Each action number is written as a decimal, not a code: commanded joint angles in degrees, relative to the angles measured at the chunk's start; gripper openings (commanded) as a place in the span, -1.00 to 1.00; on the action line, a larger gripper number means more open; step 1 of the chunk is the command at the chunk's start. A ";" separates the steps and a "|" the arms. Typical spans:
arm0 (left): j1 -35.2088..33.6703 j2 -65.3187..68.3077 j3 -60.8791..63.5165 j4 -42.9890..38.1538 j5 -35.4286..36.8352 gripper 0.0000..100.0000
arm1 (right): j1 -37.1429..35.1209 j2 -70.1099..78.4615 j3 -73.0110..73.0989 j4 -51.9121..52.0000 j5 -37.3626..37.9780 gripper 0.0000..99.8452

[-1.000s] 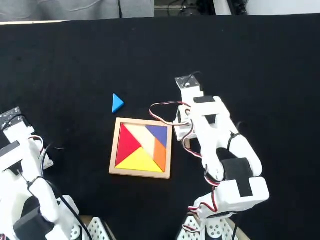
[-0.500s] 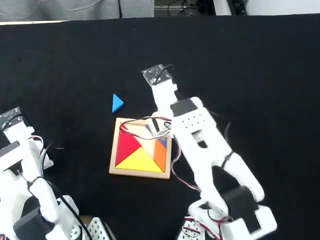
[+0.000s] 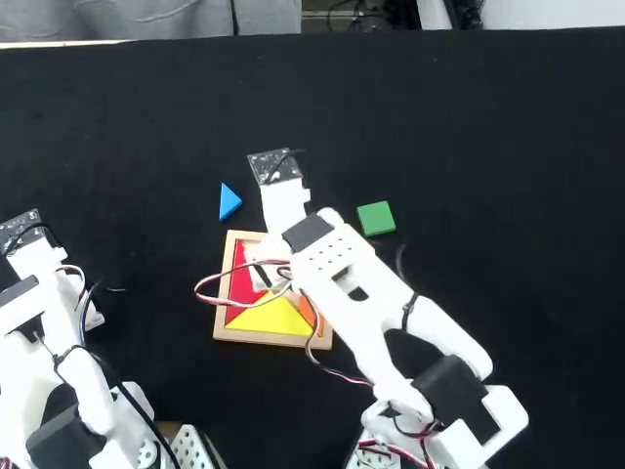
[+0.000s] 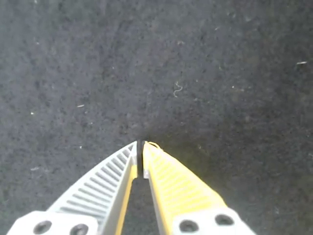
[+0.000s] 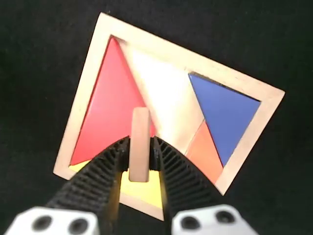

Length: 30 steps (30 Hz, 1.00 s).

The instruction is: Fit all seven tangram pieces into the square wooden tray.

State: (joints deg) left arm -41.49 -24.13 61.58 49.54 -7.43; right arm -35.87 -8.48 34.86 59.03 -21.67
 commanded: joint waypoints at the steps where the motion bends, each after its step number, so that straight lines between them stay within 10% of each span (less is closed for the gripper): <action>1: 0.40 -1.41 0.04 -0.62 -0.35 -0.93 | 1.58 -0.22 1.01 -1.41 -0.79 -0.98; 30: 0.31 -1.41 0.04 -0.62 -0.35 -0.93 | 6.24 -0.13 7.60 -5.89 -3.16 -0.76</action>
State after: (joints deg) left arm -41.49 -24.13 61.58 49.54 -7.43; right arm -30.33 -8.57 42.07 54.02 -24.04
